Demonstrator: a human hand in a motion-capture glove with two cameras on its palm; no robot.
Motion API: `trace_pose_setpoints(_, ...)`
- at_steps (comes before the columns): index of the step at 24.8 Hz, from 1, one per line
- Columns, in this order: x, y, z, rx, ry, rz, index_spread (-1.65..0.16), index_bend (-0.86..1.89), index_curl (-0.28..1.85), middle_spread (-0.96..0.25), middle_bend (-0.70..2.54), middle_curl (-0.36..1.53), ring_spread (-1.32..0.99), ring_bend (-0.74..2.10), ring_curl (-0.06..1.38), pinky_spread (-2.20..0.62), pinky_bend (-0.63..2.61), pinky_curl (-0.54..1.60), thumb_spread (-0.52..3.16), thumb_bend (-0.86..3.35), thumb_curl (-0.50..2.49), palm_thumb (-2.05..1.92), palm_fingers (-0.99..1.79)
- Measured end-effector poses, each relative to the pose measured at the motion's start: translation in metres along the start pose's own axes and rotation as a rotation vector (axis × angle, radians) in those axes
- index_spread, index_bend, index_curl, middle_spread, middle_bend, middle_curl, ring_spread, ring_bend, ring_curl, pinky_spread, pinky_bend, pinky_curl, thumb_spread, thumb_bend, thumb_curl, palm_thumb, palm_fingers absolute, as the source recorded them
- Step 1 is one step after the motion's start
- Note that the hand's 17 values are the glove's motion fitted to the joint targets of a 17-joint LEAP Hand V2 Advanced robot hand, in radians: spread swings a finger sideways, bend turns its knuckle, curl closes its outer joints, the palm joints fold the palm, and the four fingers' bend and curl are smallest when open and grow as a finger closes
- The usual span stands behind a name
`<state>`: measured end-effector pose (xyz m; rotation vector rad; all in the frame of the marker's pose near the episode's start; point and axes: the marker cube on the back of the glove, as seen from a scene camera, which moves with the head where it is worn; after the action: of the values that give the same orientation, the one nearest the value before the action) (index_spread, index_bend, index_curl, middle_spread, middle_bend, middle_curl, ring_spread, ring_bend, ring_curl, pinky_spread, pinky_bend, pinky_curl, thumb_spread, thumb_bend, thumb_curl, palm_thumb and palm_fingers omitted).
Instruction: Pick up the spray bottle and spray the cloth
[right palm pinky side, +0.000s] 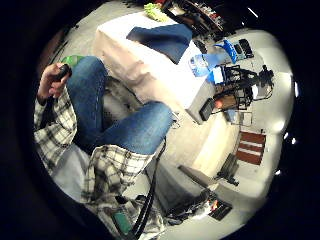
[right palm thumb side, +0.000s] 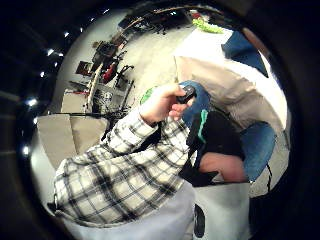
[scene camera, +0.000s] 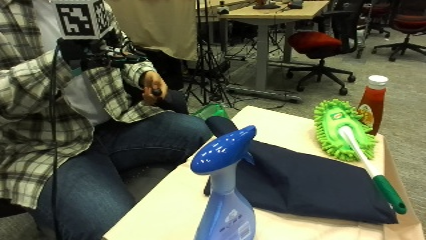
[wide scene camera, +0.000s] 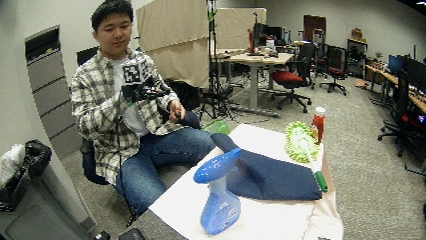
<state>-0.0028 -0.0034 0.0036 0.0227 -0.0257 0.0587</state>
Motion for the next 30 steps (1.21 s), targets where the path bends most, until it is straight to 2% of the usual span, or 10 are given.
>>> trace_pose_setpoints(11,0.072,-0.041,0.006,0.018,-0.065,0.197,-0.3,0.19,0.27,-0.06,0.22,0.23,0.1,0.26,0.17,0.18,0.18,0.19,1.13,0.27,0.31,0.54,0.22)
trace_pose_setpoints(19,0.166,-0.073,0.009,0.165,-0.199,0.395,-0.29,0.18,0.28,-0.05,0.19,0.25,0.09,0.32,0.21,0.19,0.18,0.21,1.13,0.18,0.34,0.52,0.27)
trace_pose_setpoints(24,0.24,-0.096,0.023,0.277,-0.33,0.523,-0.25,0.16,0.29,-0.03,0.24,0.28,0.05,0.38,0.23,0.18,0.18,0.22,1.11,0.16,0.37,0.57,0.42)
trace_pose_setpoints(30,0.314,-0.129,0.045,0.422,-0.504,0.598,-0.23,0.12,0.28,-0.01,0.25,0.31,0.0,0.44,0.27,0.16,0.2,0.25,1.08,0.15,0.4,0.65,0.52)
